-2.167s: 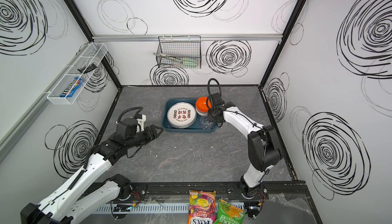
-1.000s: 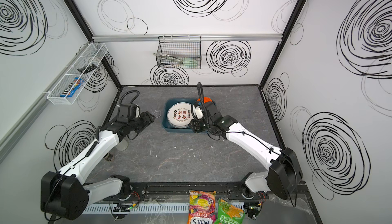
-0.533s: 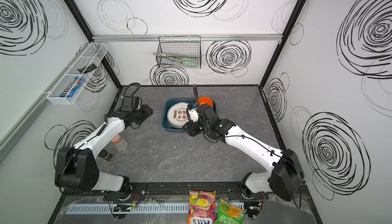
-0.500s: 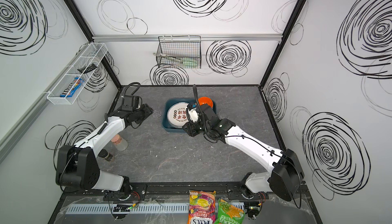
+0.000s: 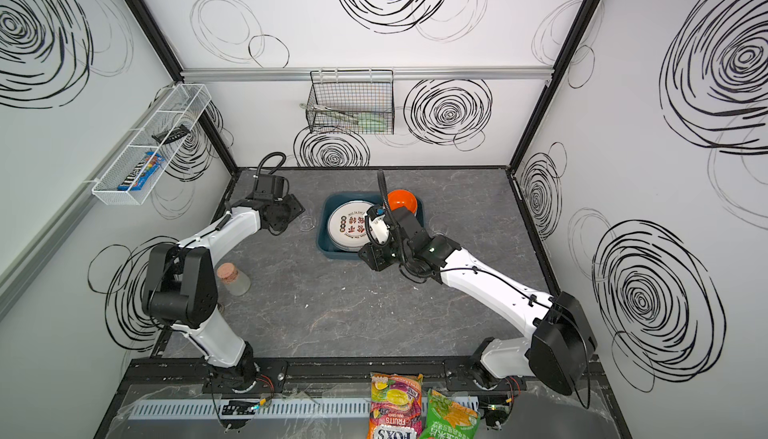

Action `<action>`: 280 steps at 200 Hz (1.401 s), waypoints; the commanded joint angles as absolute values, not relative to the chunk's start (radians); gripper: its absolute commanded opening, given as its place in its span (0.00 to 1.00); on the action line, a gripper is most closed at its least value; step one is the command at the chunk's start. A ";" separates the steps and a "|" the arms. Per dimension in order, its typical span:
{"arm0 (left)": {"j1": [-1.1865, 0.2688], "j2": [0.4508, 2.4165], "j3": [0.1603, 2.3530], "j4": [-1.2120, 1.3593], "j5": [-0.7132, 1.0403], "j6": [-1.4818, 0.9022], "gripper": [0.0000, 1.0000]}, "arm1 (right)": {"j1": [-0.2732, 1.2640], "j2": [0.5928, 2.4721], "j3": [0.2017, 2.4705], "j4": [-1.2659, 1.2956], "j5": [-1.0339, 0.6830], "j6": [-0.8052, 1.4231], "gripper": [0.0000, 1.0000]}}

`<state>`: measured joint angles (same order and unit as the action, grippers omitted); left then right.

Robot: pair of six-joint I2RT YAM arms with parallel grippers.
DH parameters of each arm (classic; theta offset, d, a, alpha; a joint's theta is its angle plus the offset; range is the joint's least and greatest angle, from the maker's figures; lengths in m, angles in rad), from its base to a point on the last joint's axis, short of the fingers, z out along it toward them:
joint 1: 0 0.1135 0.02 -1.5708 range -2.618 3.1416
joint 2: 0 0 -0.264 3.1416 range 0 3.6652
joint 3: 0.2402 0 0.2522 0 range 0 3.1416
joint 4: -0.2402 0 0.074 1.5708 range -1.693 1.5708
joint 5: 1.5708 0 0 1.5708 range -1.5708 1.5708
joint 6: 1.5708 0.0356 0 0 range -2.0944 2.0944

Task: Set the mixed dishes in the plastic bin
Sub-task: 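Grasp the second clear cup on the table with the left gripper, then lift the second cup and carry it toward the right gripper while the right gripper approaches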

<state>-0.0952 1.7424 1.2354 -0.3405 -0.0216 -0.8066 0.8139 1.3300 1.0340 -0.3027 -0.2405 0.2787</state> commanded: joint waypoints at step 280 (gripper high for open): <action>-0.066 1.508 1.066 -0.327 0.029 -0.708 0.00 | 0.816 1.281 1.039 -0.294 -0.147 0.295 0.43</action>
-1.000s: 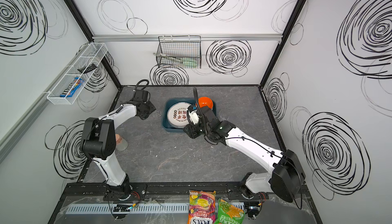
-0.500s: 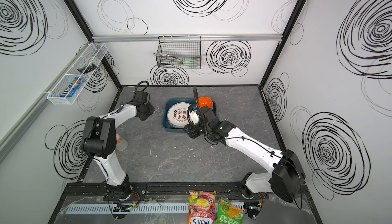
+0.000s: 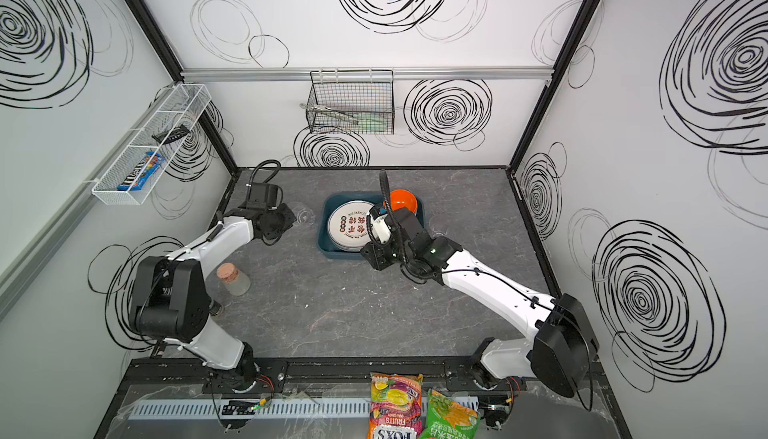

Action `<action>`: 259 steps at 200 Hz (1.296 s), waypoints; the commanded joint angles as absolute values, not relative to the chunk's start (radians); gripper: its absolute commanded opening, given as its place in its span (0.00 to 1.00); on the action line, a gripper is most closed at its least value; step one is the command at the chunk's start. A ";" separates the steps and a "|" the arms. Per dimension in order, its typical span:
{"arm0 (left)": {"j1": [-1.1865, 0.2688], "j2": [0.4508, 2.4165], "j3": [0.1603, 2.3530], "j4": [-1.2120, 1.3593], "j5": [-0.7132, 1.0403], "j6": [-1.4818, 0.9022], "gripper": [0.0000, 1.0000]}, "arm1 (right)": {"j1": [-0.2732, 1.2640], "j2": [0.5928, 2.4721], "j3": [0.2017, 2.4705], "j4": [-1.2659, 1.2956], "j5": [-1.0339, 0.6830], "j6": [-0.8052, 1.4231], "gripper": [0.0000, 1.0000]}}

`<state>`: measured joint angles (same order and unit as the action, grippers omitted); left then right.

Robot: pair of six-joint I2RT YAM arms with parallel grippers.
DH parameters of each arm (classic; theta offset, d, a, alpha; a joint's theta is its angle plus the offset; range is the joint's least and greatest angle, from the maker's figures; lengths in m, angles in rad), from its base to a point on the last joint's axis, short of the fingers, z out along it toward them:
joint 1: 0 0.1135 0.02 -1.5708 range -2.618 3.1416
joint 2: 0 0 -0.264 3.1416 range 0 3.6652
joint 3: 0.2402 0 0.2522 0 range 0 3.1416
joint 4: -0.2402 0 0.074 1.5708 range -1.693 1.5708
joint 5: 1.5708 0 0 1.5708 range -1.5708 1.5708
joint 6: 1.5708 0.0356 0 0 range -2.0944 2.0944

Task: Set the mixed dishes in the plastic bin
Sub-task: 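Lift the second cup and carry it toward the right gripper while the right gripper approaches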

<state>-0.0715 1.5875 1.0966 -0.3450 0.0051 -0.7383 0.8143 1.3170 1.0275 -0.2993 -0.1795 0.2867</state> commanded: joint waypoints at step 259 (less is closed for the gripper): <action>-0.491 1.272 1.042 -0.449 0.061 -0.680 0.07 | 0.822 1.478 1.335 -0.394 -0.206 0.410 0.53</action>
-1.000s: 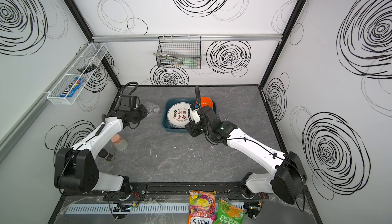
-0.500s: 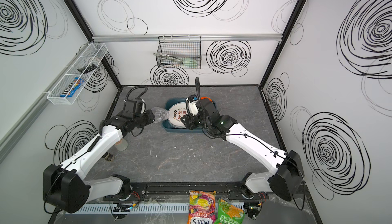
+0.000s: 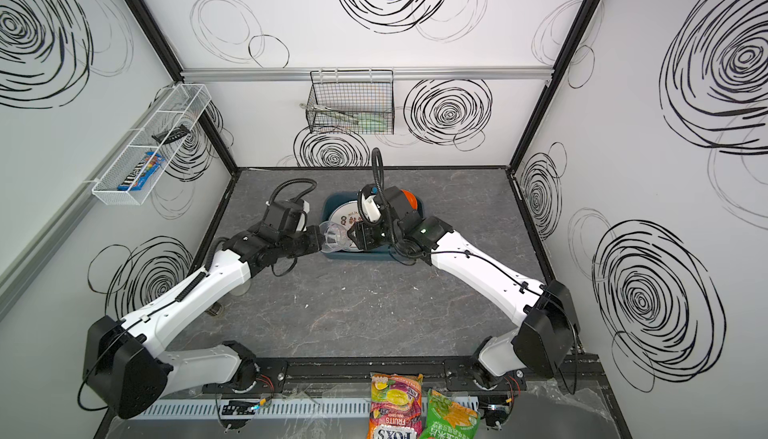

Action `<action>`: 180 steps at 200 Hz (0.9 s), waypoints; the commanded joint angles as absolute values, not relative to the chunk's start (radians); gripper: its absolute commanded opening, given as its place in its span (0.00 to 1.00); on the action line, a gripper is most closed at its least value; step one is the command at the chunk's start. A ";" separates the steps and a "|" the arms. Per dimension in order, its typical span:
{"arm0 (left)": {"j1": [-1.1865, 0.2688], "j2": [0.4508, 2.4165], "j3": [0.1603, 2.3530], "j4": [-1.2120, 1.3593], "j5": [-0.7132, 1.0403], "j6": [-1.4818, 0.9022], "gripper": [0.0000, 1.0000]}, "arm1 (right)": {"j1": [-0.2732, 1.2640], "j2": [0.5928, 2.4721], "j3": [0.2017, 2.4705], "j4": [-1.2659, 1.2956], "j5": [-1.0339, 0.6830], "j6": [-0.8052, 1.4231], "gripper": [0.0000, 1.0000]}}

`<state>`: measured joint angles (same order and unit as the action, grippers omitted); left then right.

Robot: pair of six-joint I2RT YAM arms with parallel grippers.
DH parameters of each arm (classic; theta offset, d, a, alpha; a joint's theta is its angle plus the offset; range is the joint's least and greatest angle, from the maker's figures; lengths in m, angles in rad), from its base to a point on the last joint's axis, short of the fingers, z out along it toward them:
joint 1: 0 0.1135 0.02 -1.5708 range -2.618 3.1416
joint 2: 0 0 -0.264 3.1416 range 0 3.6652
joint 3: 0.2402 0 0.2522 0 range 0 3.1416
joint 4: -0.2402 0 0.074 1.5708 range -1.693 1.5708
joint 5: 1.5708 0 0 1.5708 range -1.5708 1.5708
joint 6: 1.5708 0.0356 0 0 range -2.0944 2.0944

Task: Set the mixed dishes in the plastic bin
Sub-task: 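Lift the second cup and carry it toward the right gripper while the right gripper approaches, then grasp the clear cup with the right gripper while the left gripper holds it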

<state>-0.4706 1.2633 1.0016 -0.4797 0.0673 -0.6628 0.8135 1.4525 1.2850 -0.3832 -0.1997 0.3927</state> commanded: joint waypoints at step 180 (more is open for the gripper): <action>-0.555 1.304 1.139 -0.476 0.038 -0.690 0.15 | 0.824 1.606 1.427 -0.487 -0.090 0.417 0.34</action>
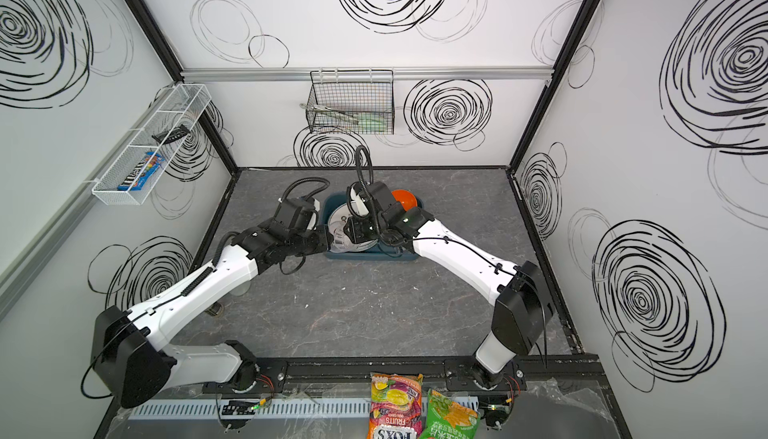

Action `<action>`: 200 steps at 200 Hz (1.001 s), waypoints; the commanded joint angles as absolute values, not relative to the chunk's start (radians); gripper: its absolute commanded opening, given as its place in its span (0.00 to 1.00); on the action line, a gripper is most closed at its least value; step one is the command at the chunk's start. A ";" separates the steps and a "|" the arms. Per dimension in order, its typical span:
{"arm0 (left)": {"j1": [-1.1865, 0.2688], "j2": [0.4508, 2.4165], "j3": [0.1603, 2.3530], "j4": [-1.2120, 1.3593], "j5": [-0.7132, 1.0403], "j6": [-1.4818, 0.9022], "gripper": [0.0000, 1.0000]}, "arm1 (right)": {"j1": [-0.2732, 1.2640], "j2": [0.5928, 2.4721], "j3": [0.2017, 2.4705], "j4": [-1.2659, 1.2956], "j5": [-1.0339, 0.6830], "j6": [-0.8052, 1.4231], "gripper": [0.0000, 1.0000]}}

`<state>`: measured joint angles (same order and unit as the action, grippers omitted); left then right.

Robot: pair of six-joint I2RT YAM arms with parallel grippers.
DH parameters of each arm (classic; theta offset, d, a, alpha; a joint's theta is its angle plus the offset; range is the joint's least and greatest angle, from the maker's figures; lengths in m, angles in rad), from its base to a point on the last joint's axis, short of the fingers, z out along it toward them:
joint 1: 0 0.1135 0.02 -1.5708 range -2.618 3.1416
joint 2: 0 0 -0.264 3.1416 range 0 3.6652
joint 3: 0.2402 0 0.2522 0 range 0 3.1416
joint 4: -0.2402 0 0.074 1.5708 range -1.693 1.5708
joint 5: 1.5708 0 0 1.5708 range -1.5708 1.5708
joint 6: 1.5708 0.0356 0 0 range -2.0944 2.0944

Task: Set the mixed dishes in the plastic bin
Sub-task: 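Grasp the clear cup with the right gripper while the left gripper holds it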

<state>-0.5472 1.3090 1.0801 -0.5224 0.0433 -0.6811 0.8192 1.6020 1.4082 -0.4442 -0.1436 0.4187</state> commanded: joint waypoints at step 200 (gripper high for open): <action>-0.548 1.212 1.150 -0.424 0.142 -0.777 0.51 | 0.750 1.514 1.372 -0.538 0.037 0.385 0.07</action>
